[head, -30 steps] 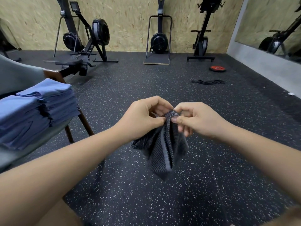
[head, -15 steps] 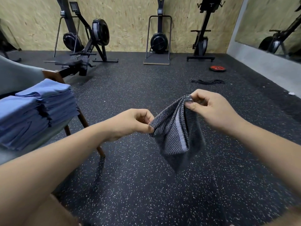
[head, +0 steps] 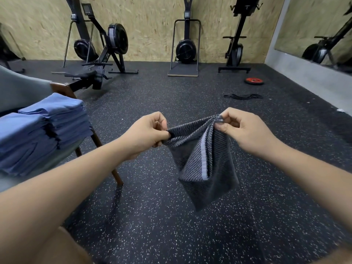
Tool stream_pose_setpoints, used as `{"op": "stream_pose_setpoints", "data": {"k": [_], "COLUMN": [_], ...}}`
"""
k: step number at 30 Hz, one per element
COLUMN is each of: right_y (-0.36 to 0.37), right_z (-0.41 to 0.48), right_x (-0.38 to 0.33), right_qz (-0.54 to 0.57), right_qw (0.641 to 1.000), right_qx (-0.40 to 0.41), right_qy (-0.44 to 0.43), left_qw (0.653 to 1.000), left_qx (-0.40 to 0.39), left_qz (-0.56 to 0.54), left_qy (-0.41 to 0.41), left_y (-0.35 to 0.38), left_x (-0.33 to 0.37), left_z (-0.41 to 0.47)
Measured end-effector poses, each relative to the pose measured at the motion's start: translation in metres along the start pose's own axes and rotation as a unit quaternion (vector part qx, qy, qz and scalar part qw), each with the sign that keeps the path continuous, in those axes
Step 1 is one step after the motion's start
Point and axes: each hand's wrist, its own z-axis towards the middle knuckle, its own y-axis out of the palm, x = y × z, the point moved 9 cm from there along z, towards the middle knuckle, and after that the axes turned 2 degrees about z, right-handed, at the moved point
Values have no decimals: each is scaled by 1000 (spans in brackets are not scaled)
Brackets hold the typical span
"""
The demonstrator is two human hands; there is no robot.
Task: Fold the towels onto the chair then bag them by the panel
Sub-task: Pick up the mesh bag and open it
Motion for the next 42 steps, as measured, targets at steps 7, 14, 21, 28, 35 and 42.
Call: {"op": "stream_pose_setpoints", "data": {"k": [7, 14, 21, 28, 35, 42], "right_y": [6, -2, 0, 6, 4, -5], "right_z": [1, 2, 3, 1, 1, 2], "right_x": [-5, 7, 5, -2, -5, 3], "right_qz": [-2, -28, 0, 2, 4, 8], "right_qw": [1000, 999, 1000, 1000, 1000, 1000], "right_qx": [-3, 25, 25, 10, 24, 26], "right_qy": [-11, 9, 10, -2, -12, -2], "left_qw": [994, 998, 965, 934, 917, 915], "left_qx": [-12, 14, 59, 55, 80, 54], "left_qz": [7, -15, 246, 261, 314, 355], "left_qy": [-107, -59, 77, 237, 234, 182], "left_y": [11, 2, -3, 35, 59, 52], "left_x": [-15, -3, 30, 59, 66, 50], "left_z": [-6, -5, -15, -30, -37, -28]}}
